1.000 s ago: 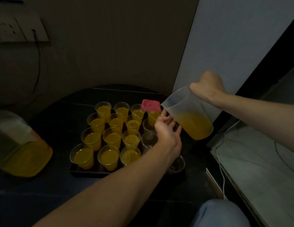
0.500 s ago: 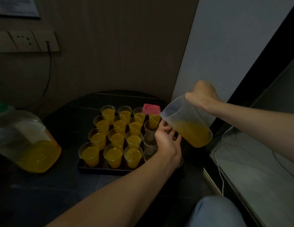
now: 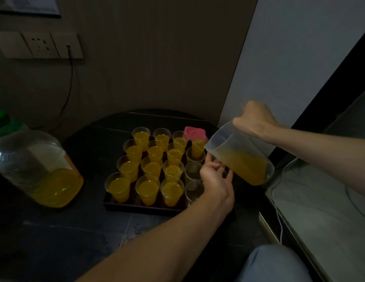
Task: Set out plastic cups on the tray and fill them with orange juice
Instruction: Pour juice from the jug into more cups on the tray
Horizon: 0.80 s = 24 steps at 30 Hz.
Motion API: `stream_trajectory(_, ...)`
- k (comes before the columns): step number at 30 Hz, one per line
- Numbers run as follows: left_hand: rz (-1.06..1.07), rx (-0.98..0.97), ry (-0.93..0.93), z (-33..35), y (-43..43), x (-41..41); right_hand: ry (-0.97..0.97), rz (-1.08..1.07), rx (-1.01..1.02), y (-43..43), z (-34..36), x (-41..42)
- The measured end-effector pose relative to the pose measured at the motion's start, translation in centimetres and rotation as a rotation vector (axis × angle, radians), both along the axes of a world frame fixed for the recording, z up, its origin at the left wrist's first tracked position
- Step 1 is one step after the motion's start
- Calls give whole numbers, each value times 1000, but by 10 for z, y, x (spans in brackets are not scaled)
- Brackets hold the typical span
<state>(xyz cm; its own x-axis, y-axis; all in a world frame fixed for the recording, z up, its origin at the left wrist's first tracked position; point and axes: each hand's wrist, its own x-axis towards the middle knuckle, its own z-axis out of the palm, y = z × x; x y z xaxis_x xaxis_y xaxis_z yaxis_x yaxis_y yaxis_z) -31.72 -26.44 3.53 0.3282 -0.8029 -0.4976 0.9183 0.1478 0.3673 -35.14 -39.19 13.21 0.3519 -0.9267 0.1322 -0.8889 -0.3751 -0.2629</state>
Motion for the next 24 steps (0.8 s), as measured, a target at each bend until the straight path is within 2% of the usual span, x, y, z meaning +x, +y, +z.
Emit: stream_trajectory(24, 29, 23, 51, -10, -13, -2, 106, 56, -38, -2, -4, 16)
